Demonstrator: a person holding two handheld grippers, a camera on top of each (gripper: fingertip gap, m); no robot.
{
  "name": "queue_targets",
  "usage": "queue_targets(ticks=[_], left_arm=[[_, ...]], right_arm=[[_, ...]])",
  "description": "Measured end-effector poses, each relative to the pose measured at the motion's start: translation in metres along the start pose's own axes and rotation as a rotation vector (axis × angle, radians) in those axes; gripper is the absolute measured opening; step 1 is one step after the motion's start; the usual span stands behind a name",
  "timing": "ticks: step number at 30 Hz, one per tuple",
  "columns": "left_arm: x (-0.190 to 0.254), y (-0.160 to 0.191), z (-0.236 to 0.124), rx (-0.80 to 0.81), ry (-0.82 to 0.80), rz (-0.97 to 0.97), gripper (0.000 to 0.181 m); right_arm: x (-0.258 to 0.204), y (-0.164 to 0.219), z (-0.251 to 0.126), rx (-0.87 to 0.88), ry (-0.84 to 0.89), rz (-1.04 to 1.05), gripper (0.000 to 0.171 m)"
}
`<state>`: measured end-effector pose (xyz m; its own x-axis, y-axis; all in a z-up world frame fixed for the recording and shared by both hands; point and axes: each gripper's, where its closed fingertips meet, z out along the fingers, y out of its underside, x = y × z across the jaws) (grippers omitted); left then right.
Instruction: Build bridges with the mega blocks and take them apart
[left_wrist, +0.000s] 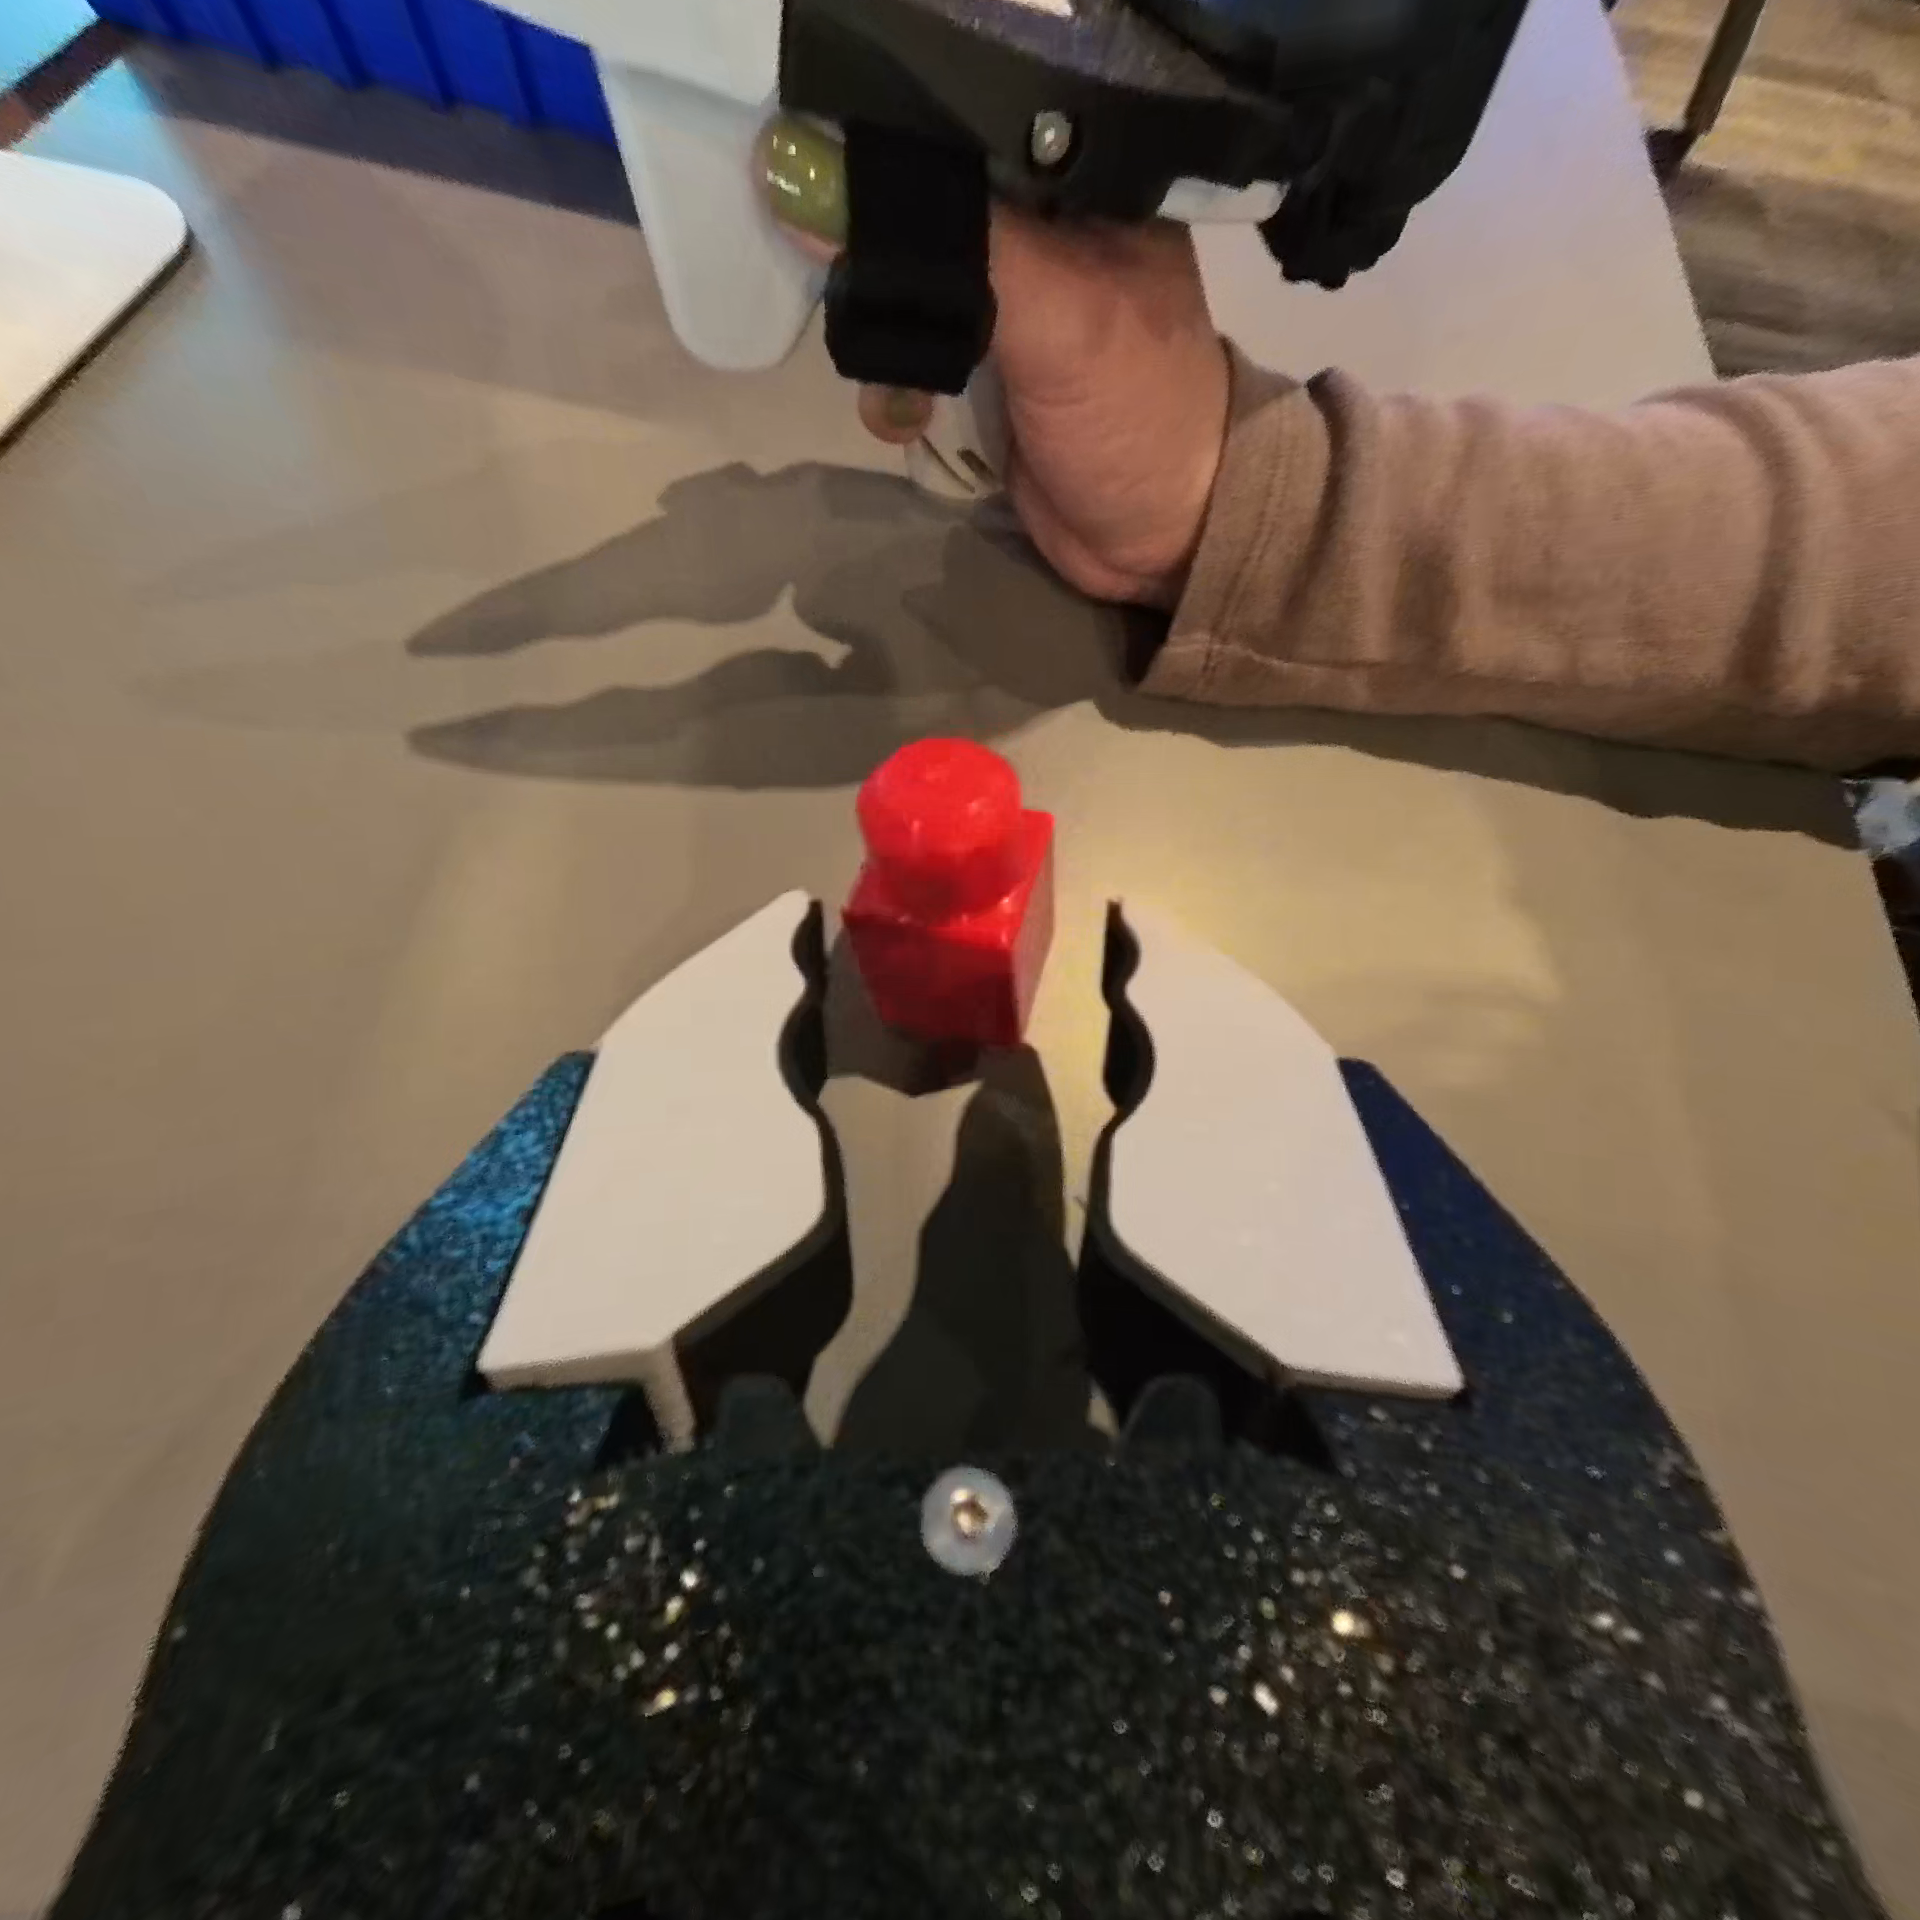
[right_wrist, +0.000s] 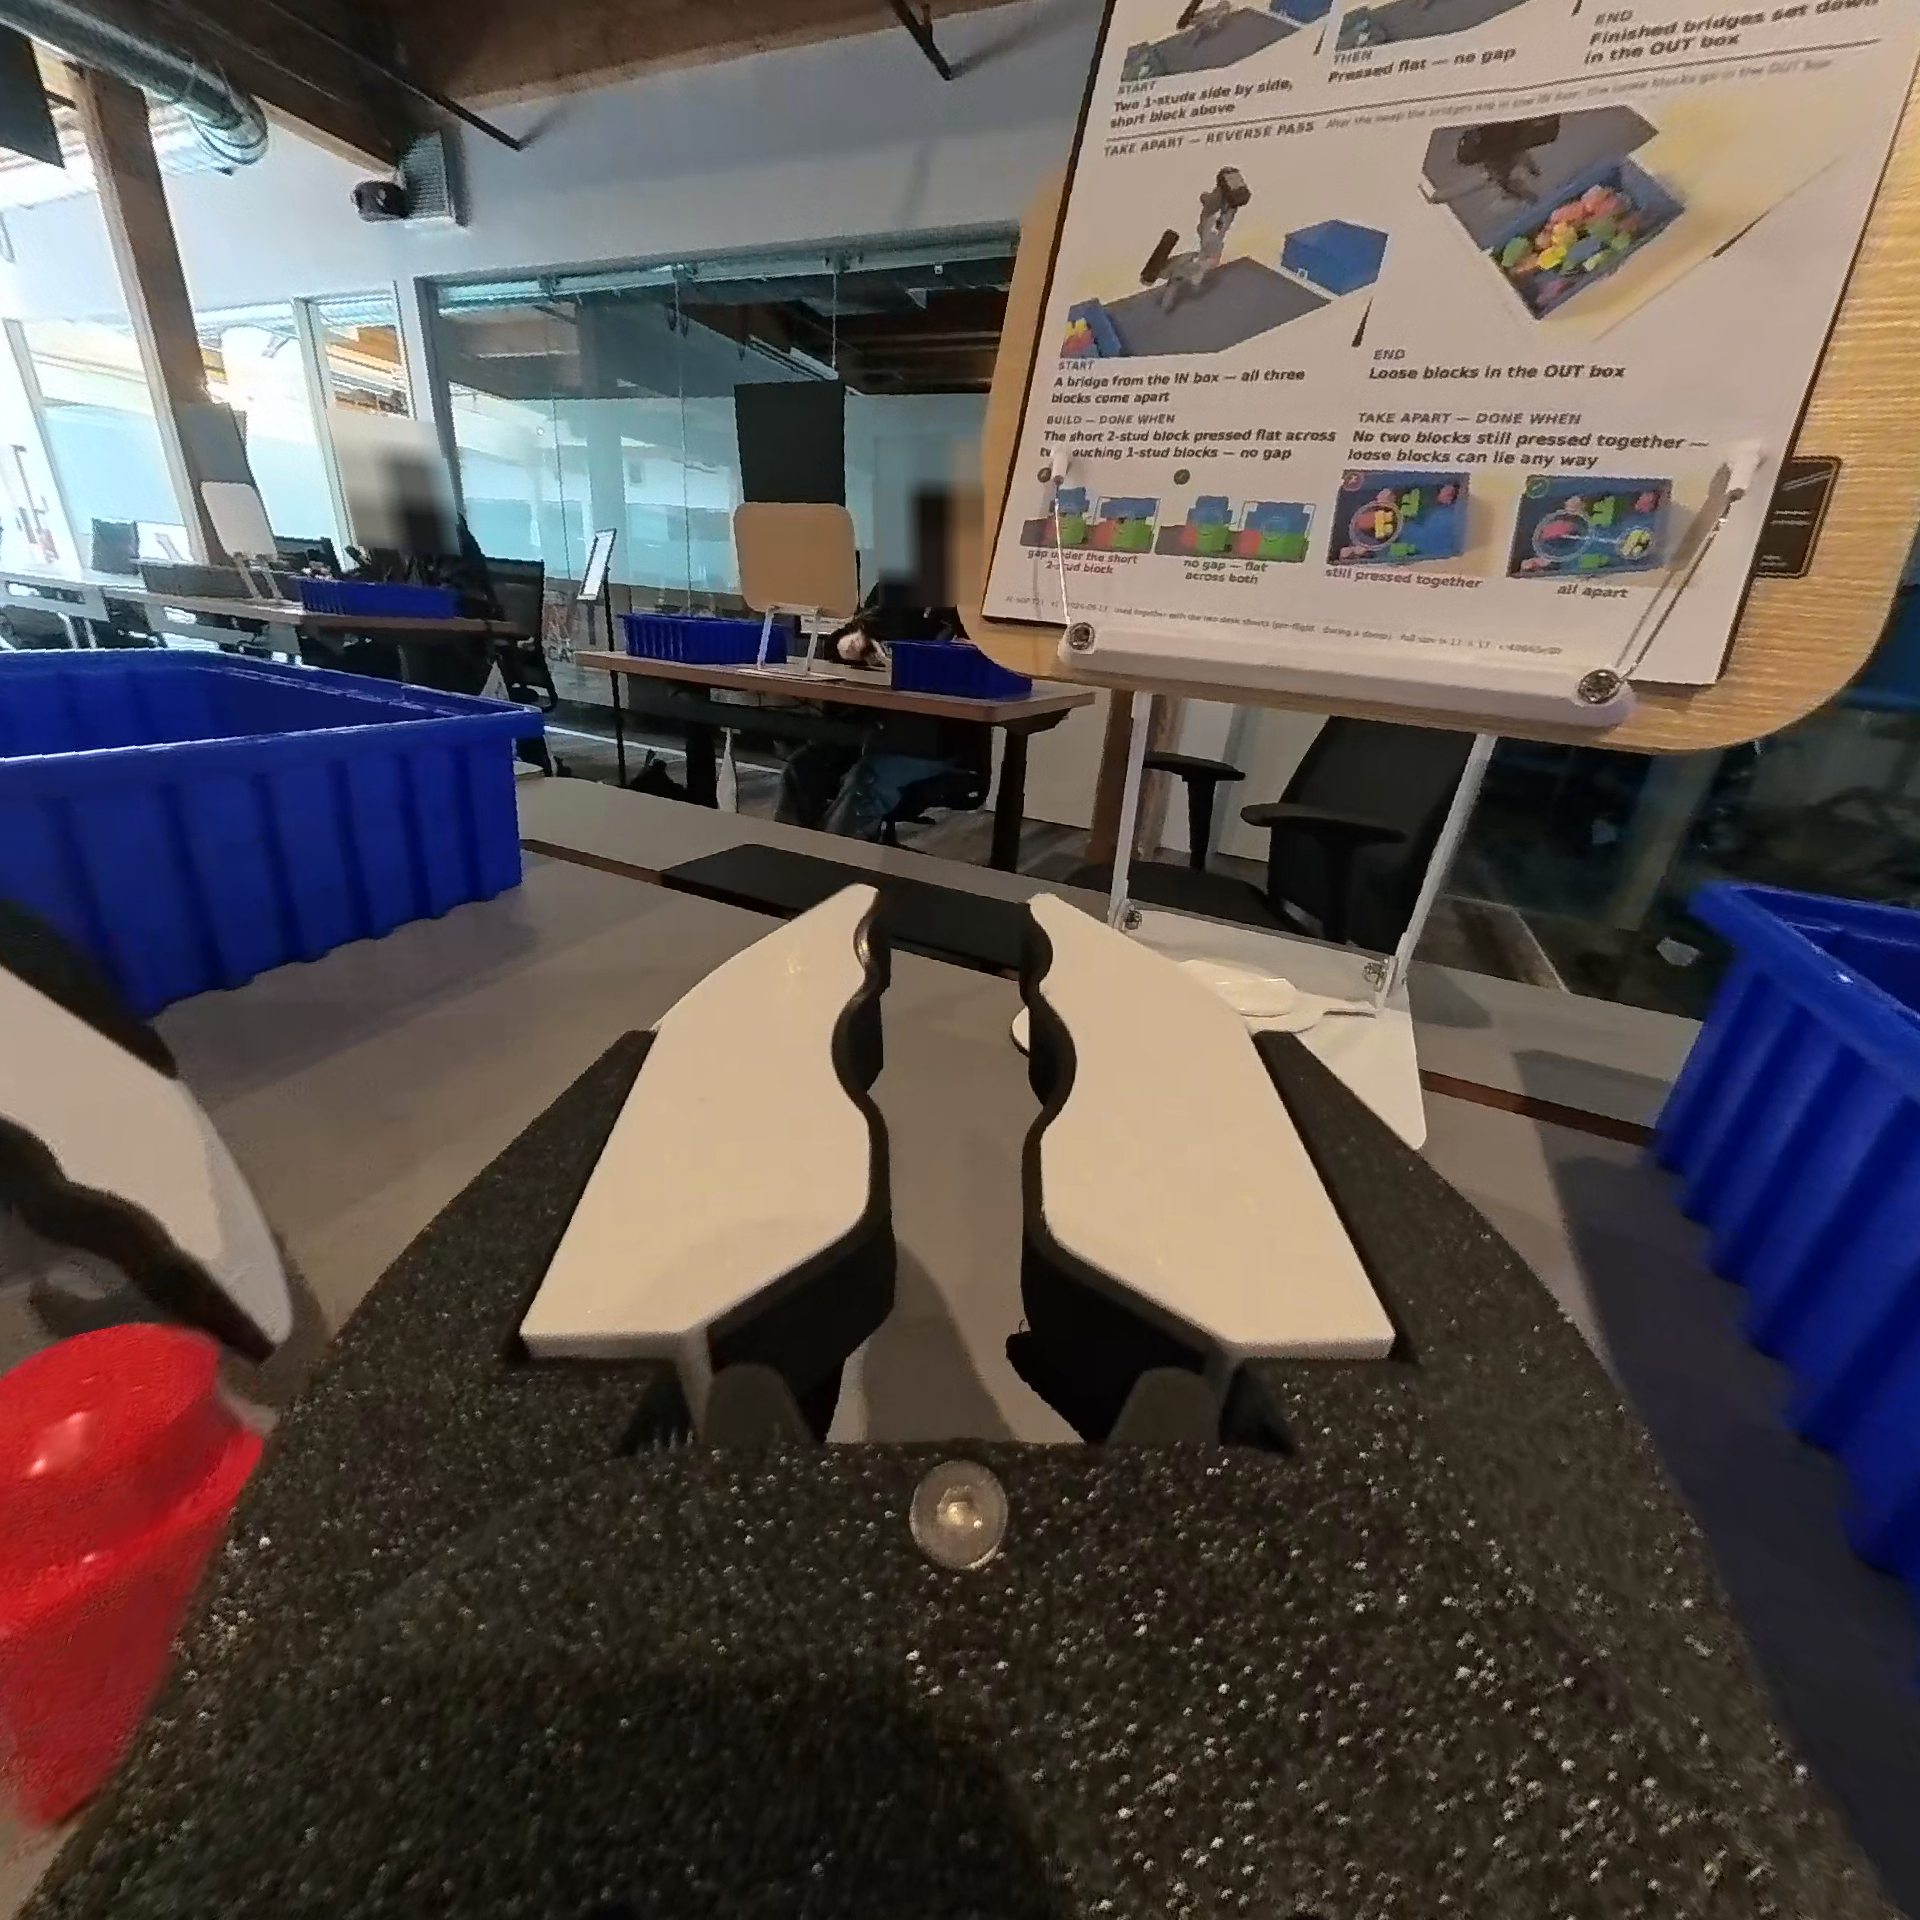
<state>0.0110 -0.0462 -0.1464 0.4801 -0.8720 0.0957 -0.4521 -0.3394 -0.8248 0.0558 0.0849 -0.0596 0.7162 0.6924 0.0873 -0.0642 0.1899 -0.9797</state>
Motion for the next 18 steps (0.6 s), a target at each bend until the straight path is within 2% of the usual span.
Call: queue_targets(ticks=[1,5,7,10,12,14,16,18], left_arm=[[0.0,-0.001,-0.001,0.001,-0.008,-0.008,0.056],[0.016,-0.024,-0.02,0.103,-0.024,-0.034,0.069],[0.034,-0.045,-0.041,0.185,-0.04,-0.015,0.07],[0.05,-0.066,-0.087,0.244,-0.155,0.042,0.067],[0.041,-0.071,-0.128,0.25,-0.32,0.034,0.061],[0.014,-0.066,-0.18,0.249,-0.567,-0.031,0.053],[-0.021,-0.05,-0.244,0.272,-0.832,-0.147,0.041],[-0.054,-0.025,-0.3,0.291,-1.0,-0.265,0.037]], right_arm=[[0.0,0.0,0.0,0.001,-0.001,0.003,0.023],[0.001,0.0,-0.001,0.002,0.003,0.008,0.023],[0.003,0.0,-0.002,0.006,0.009,0.019,0.023],[0.006,-0.001,-0.003,0.012,0.016,0.044,0.023],[0.008,-0.001,-0.003,0.015,0.019,0.057,0.023],[0.008,-0.001,-0.002,0.017,0.019,0.067,0.023],[0.008,0.0,-0.002,0.017,0.018,0.075,0.023],[0.007,0.0,-0.002,0.019,0.016,0.081,0.023]])
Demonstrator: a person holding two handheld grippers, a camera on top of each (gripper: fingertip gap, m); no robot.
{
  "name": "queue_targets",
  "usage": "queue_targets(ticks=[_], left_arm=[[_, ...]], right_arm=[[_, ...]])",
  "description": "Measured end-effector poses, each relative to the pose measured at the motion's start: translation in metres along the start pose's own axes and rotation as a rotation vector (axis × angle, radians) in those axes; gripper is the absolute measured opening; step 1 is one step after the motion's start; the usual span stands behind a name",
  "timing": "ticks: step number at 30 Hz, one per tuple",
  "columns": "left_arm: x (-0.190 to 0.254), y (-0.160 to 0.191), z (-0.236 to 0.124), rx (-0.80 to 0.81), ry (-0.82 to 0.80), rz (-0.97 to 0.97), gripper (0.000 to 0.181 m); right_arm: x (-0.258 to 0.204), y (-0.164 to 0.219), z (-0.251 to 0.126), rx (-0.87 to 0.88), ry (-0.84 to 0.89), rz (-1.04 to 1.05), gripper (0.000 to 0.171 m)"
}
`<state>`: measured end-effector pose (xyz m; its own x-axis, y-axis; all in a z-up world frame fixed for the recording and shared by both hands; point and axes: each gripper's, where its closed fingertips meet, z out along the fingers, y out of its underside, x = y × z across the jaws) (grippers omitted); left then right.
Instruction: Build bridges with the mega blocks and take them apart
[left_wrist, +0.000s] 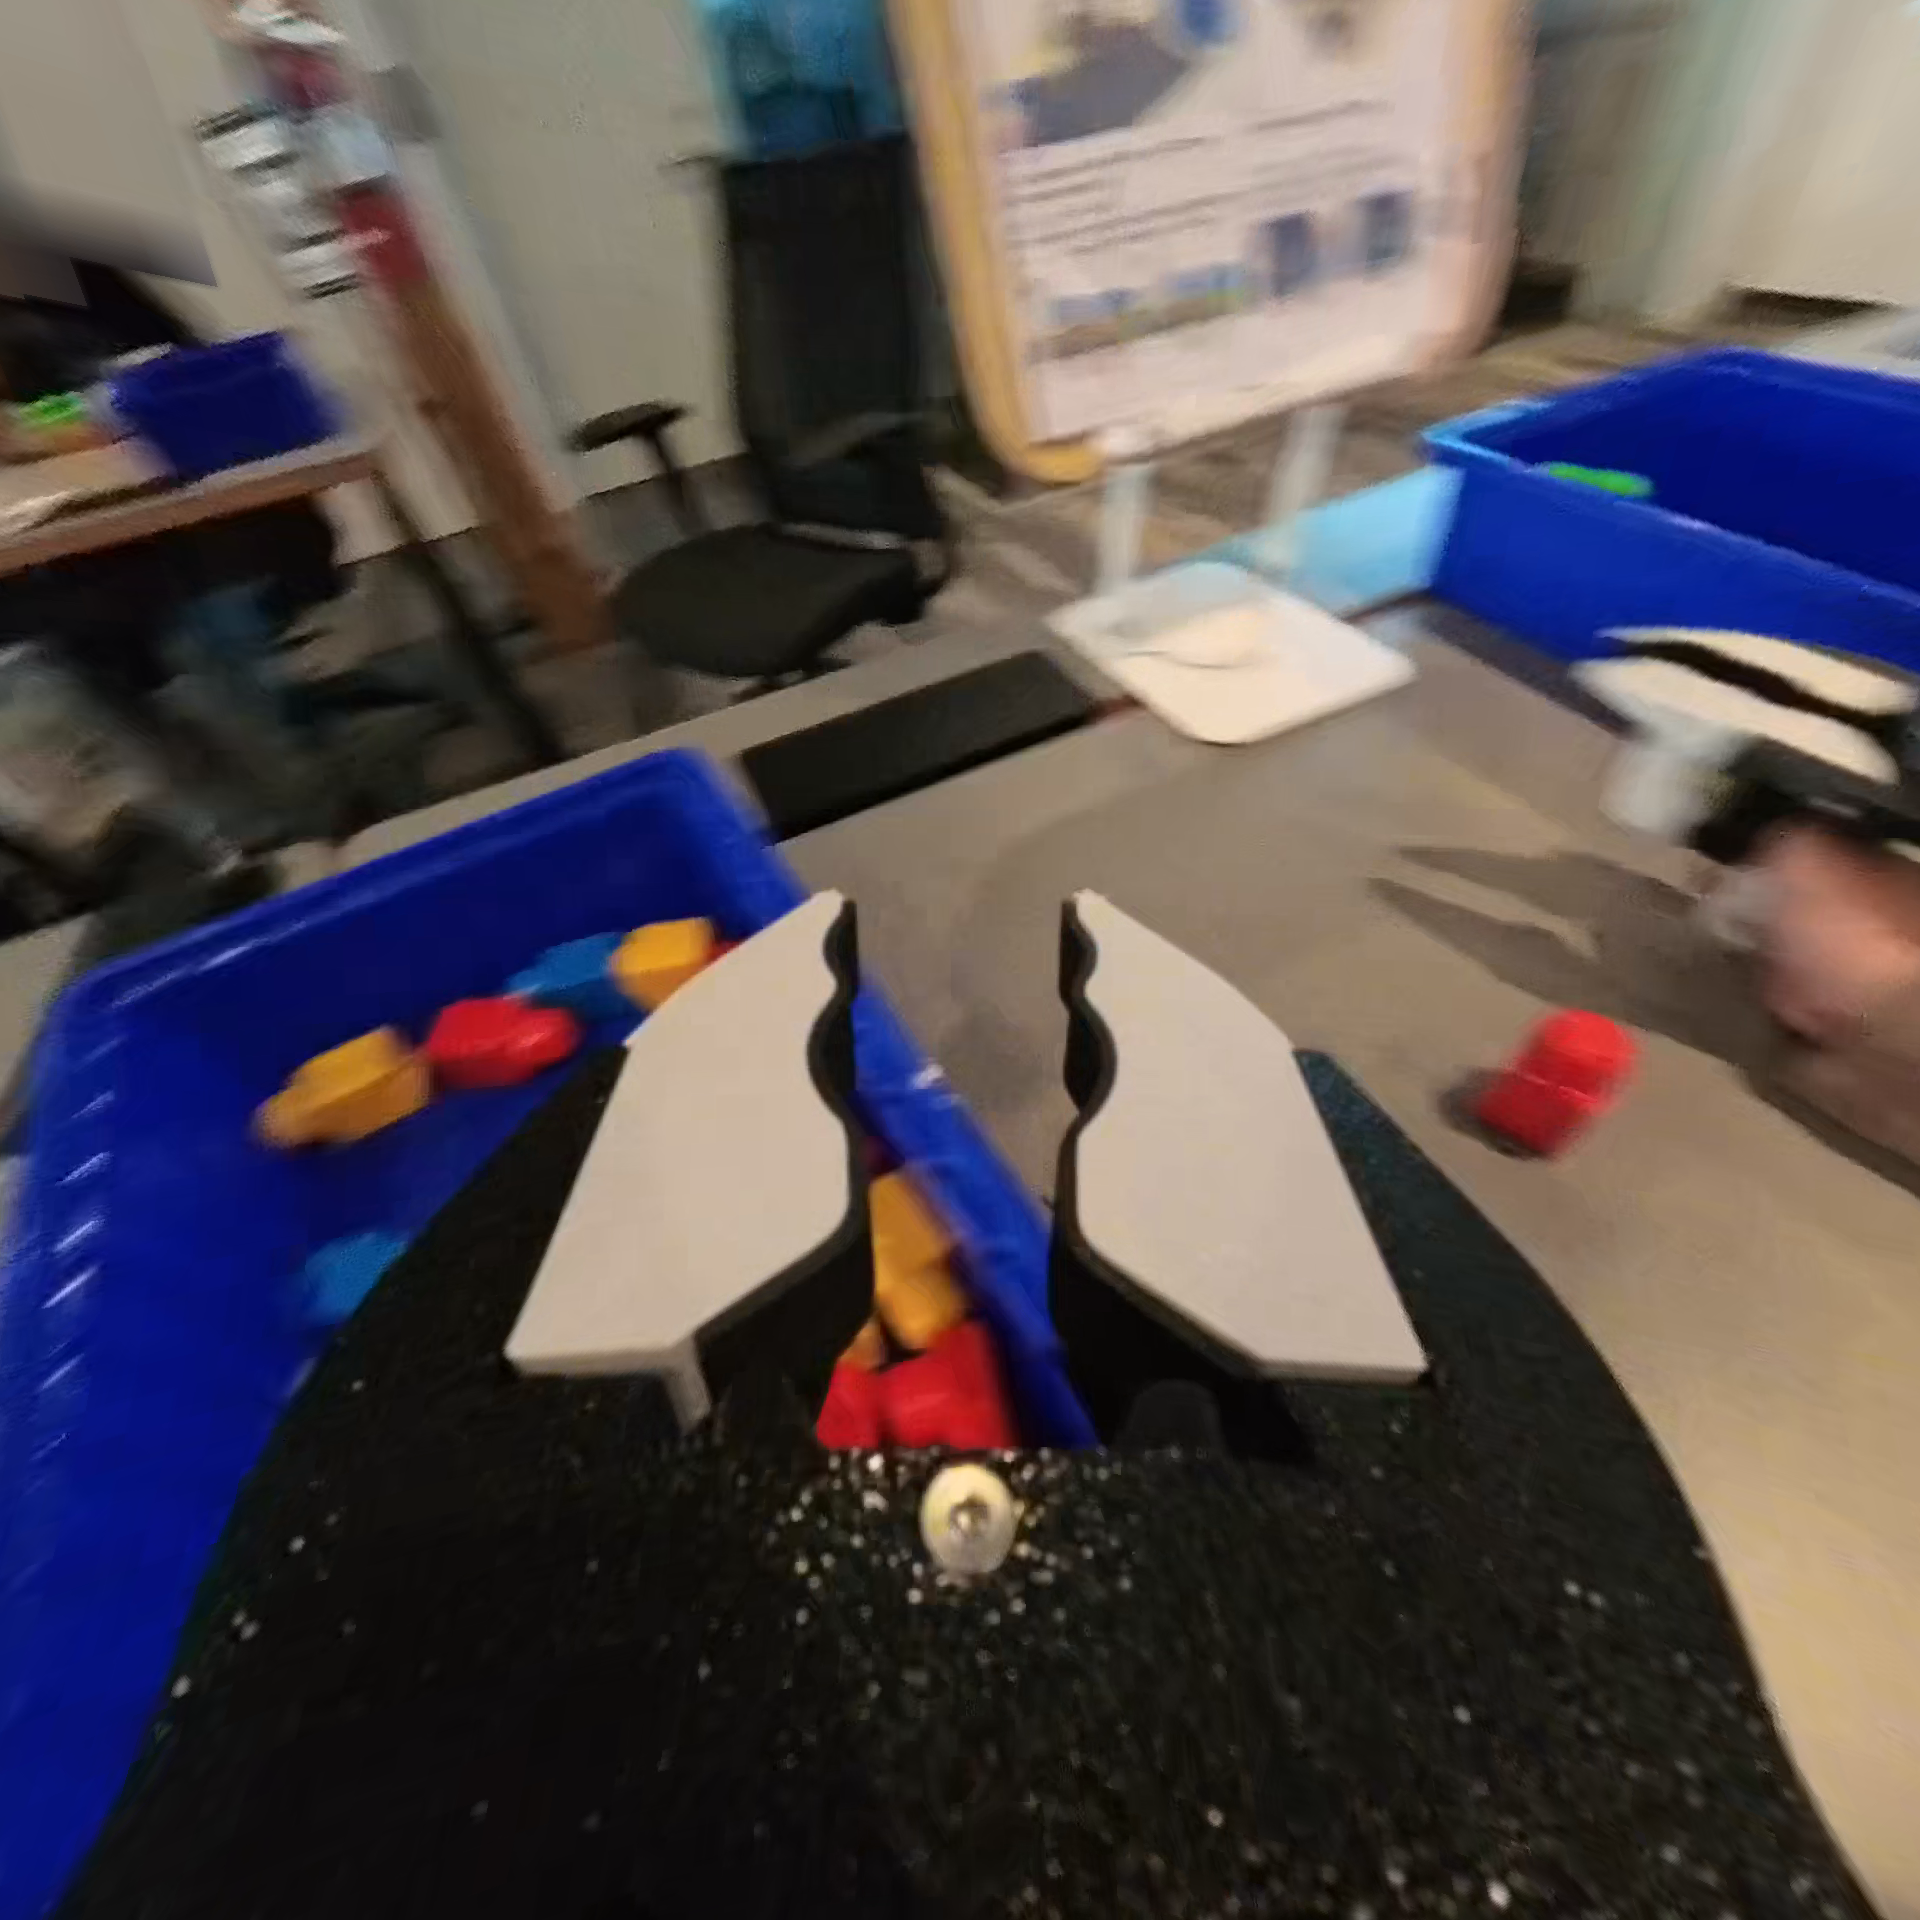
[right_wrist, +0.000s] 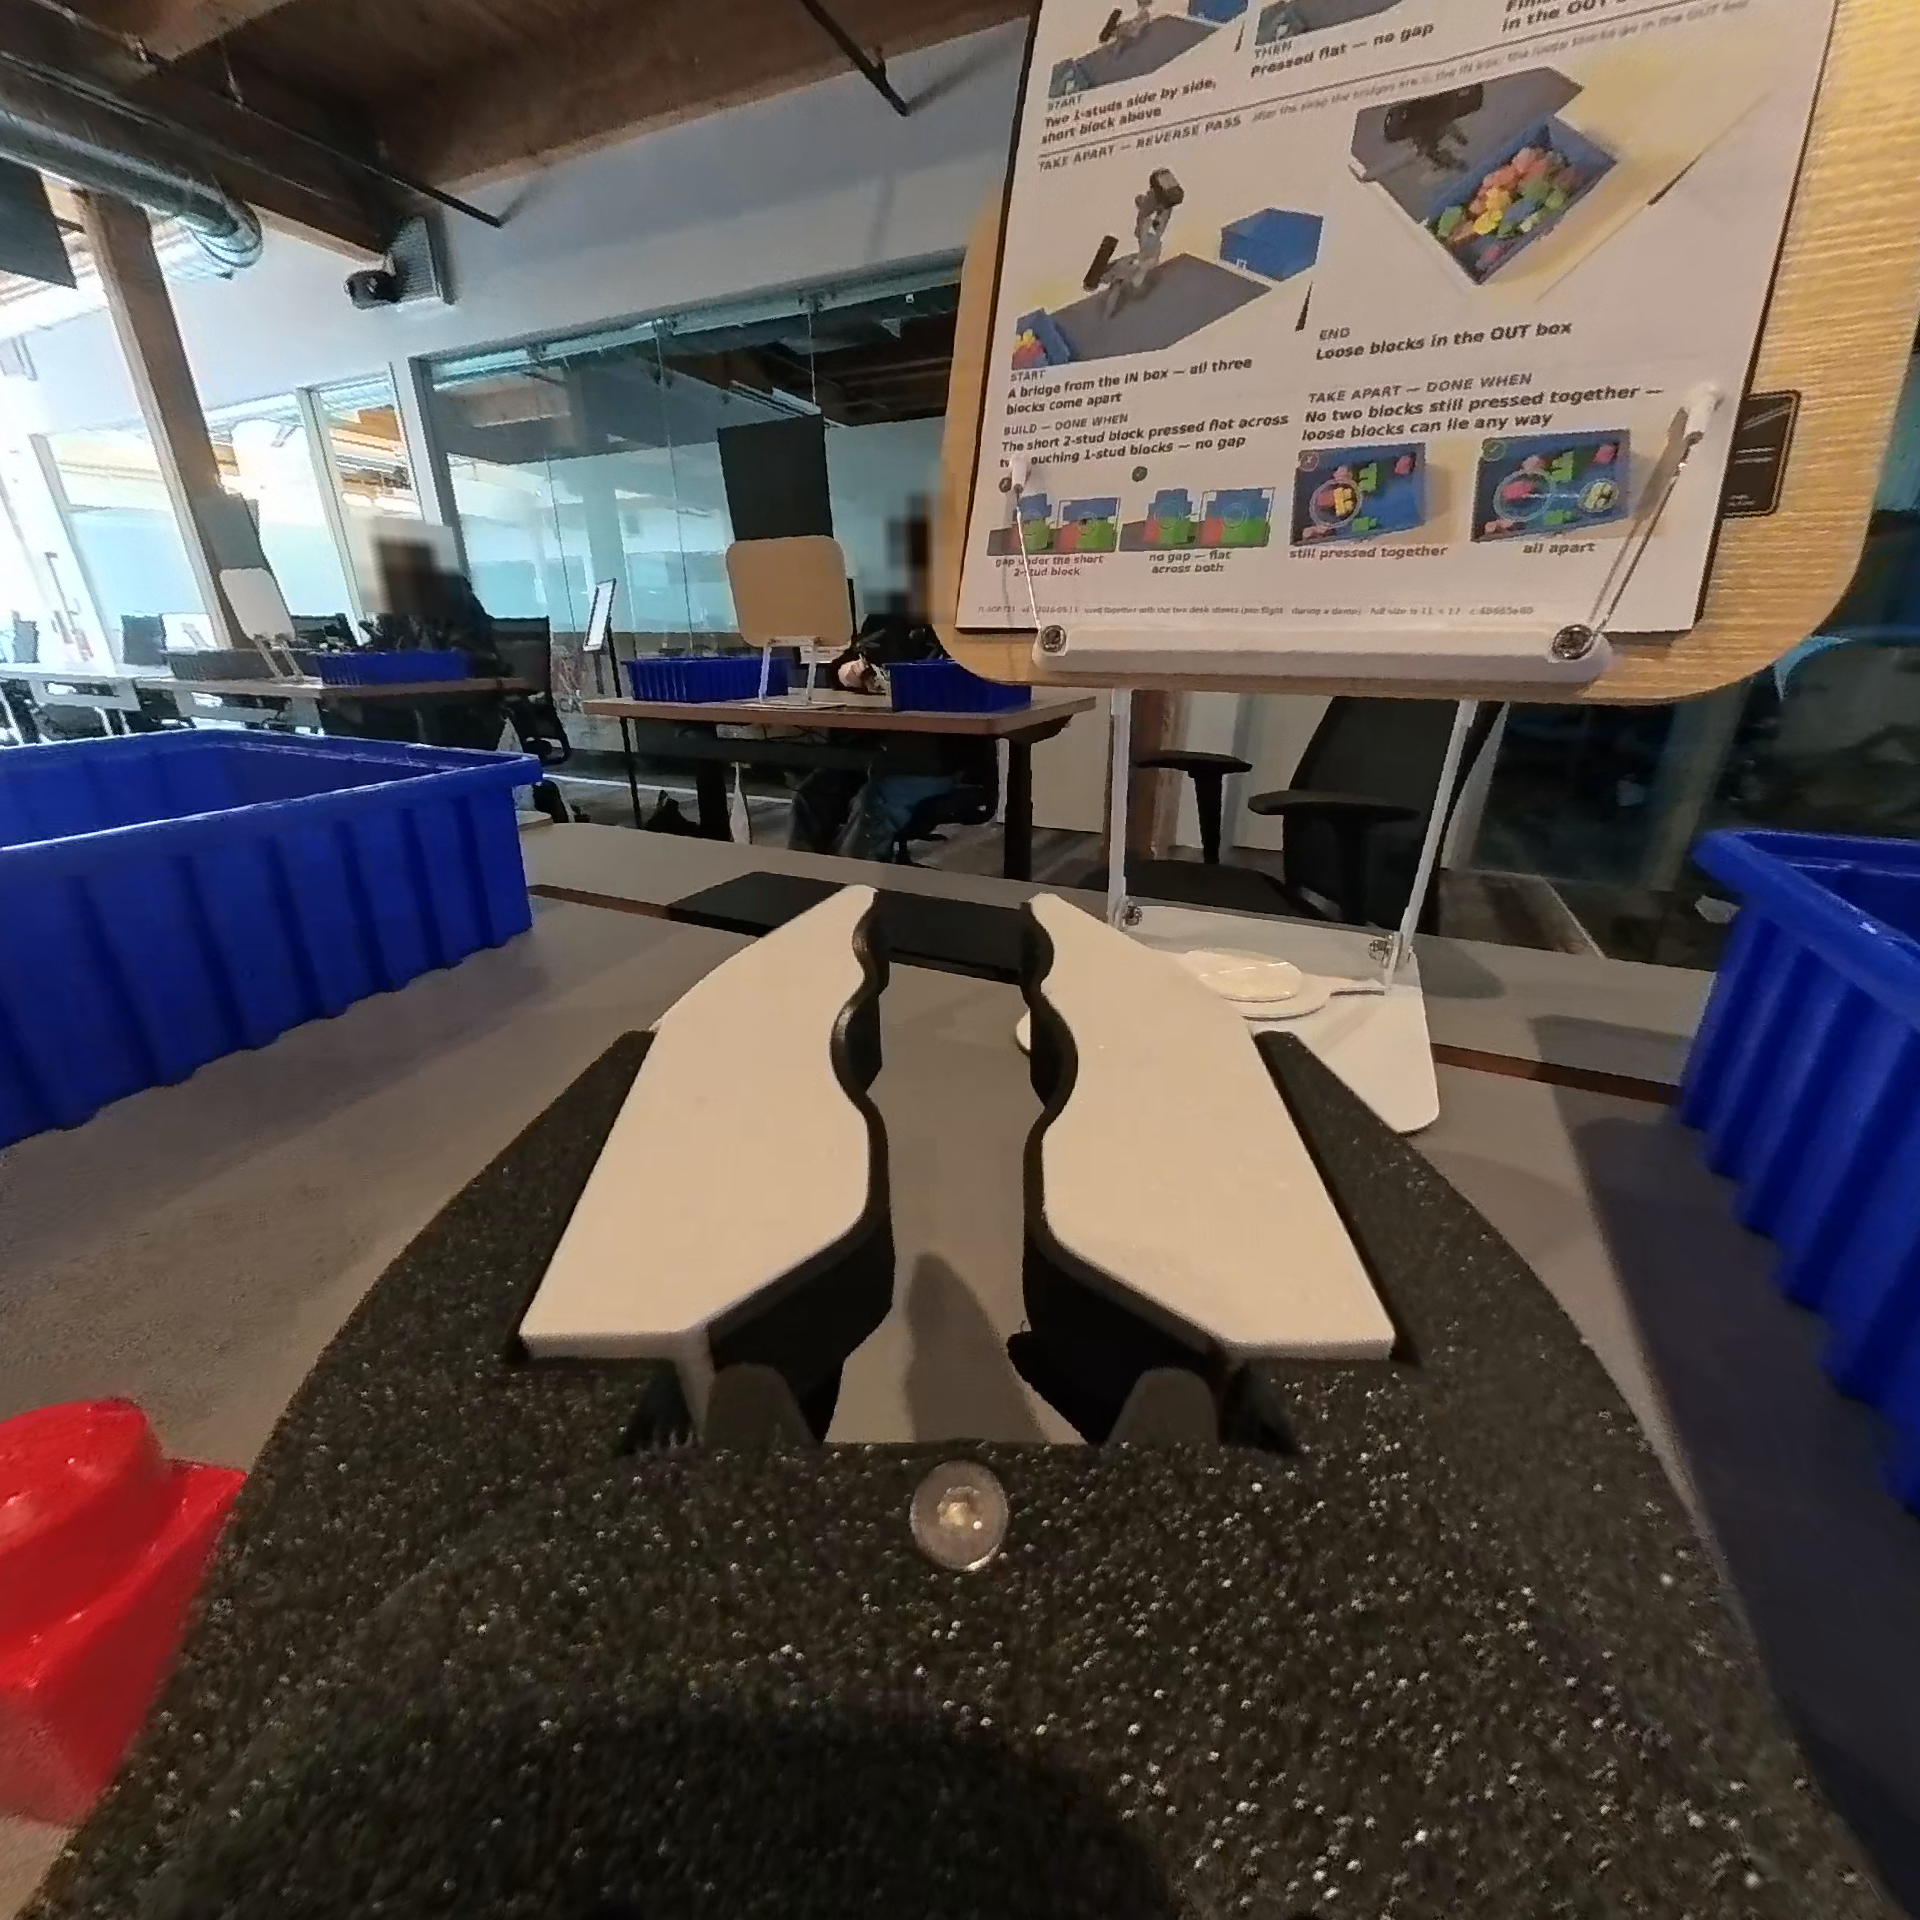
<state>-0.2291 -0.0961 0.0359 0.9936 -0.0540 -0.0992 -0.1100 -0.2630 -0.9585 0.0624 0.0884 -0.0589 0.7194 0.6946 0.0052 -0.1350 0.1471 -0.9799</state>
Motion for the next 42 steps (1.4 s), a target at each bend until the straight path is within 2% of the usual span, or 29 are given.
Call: queue_targets(ticks=[3,5,7,11,19,23,25,26,28,31,34,37,39,42], left_arm=[[-0.09,0.021,0.009,-0.075,-0.177,-0.089,0.039],[-0.136,0.051,0.023,-0.222,-0.278,-0.113,0.048],[-0.164,0.084,0.042,-0.364,-0.317,-0.154,0.058],[-0.194,0.137,0.071,-0.599,-0.384,-0.187,0.083],[-0.215,0.186,0.086,-0.871,-0.51,-0.223,0.101],[-0.217,0.191,0.088,-0.897,-0.557,-0.202,0.101],[-0.218,0.201,0.082,-0.958,-0.586,-0.163,0.092],[-0.219,0.206,0.079,-0.988,-0.601,-0.154,0.085],[-0.221,0.21,0.076,-0.994,-0.616,-0.135,0.049],[-0.215,0.203,0.076,-0.98,-0.585,-0.05,0.044],[-0.192,0.155,0.087,-0.779,-0.522,0.07,0.033],[-0.122,0.081,0.096,-0.477,-0.319,0.148,0.031],[-0.06,0.038,0.09,-0.307,-0.168,0.236,0.031],[0.027,0.007,0.077,-0.154,0.039,0.336,0.03]], right_arm=[[-0.003,0.001,0.001,-0.003,-0.009,0.001,0.024],[-0.006,0.001,0.002,-0.005,-0.016,-0.002,0.024],[-0.008,0.002,0.002,-0.008,-0.021,-0.006,0.024],[-0.01,0.003,0.004,-0.012,-0.027,-0.012,0.023],[-0.008,0.001,0.005,0.0,-0.024,0.009,0.023],[-0.008,0.0,0.005,0.004,-0.027,0.017,0.023],[-0.008,-0.001,0.005,0.009,-0.027,0.025,0.023],[-0.008,-0.001,0.005,0.01,-0.026,0.029,0.023],[-0.007,-0.001,0.005,0.012,-0.027,0.038,0.023],[-0.007,-0.001,0.005,0.013,-0.028,0.045,0.023],[-0.008,-0.001,0.006,0.012,-0.037,0.048,0.023],[-0.019,-0.004,0.006,0.03,-0.109,0.059,0.026],[-0.039,-0.011,0.005,0.064,-0.254,0.091,0.029],[-0.075,-0.025,-0.005,0.098,-0.528,0.19,0.032]])
